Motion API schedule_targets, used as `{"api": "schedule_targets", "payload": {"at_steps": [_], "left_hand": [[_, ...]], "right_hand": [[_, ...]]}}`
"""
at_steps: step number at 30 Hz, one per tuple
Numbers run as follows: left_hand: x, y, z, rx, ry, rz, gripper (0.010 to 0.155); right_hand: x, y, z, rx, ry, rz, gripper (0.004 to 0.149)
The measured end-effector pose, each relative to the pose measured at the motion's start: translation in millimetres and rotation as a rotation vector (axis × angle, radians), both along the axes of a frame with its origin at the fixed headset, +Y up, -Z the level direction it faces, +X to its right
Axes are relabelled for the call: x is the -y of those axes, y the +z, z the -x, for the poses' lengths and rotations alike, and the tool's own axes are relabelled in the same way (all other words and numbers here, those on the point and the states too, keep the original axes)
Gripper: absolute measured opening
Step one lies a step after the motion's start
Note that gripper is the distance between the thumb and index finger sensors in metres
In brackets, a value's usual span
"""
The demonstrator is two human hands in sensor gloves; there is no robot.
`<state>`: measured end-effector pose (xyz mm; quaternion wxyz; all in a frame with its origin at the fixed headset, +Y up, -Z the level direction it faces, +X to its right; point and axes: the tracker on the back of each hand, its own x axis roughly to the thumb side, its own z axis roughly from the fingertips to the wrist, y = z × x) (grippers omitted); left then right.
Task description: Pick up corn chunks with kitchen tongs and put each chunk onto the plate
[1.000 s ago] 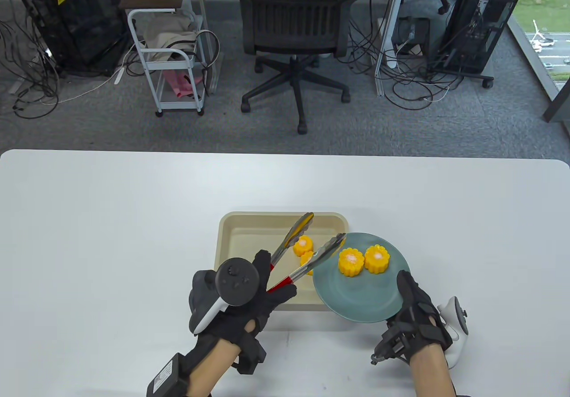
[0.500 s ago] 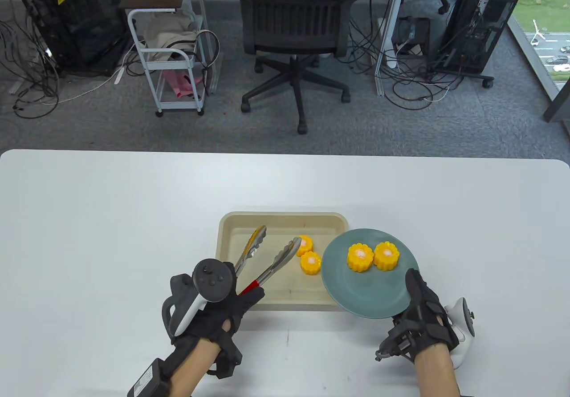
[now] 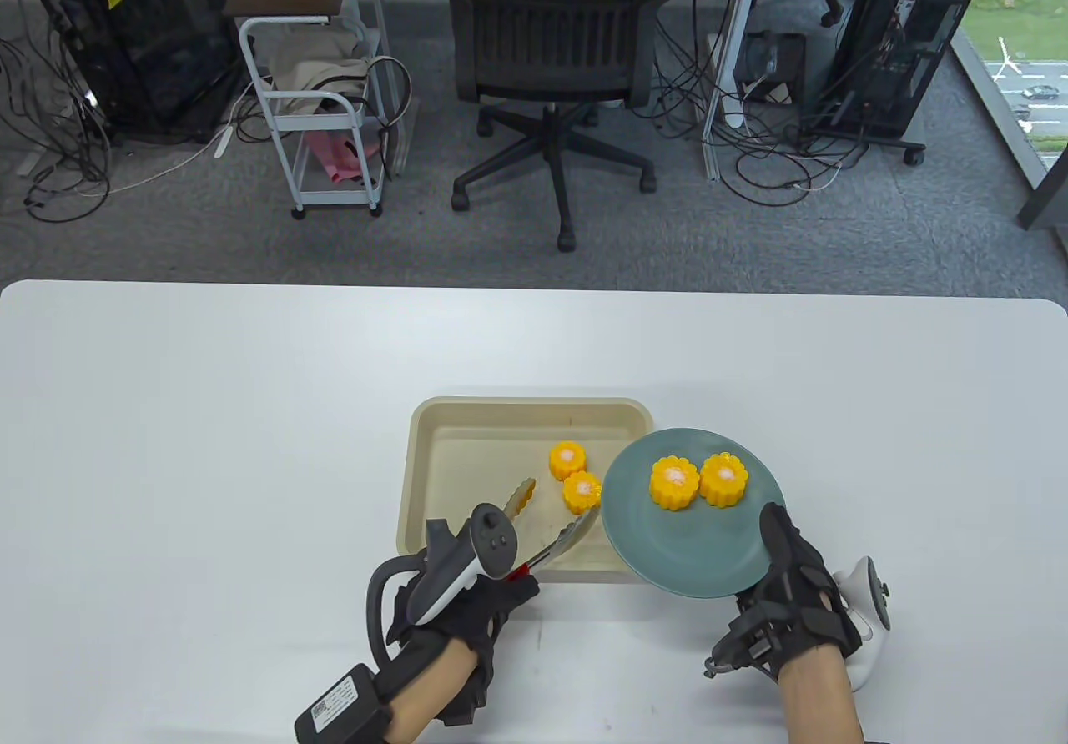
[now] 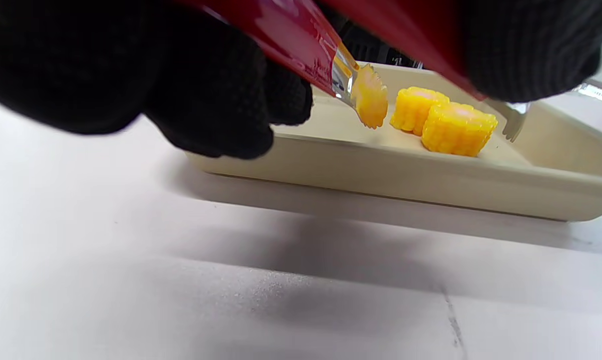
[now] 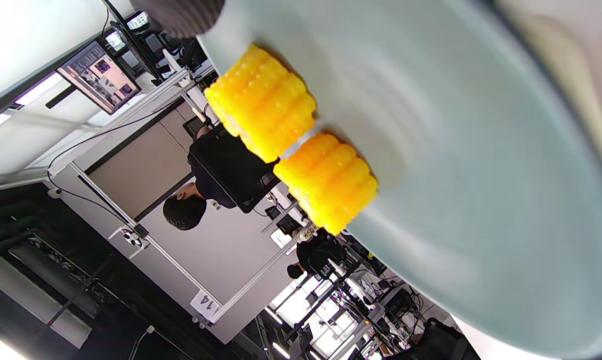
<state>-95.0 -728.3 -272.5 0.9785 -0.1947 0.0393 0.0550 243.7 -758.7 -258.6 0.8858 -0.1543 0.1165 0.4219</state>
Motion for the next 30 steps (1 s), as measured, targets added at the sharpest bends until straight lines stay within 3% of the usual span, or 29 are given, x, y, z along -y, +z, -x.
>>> {"api": "schedule_targets", "payload": {"at_steps": [13,26,30], "left_hand": [[12,-10,-16,0.024,-0.040,-0.047,0.087],[8,-8,-20,0.071,-0.107,-0.140,0.075],[5,-5,-14,0.077,-0.055,-0.134,0.074]], "right_hand": [[0,0,1,-0.013,0.011,0.002,0.058],[1,-1,2,-0.028,0.020,0.010,0.059],[1,-1,2,-0.028,0.018,0.010,0.059]]}}
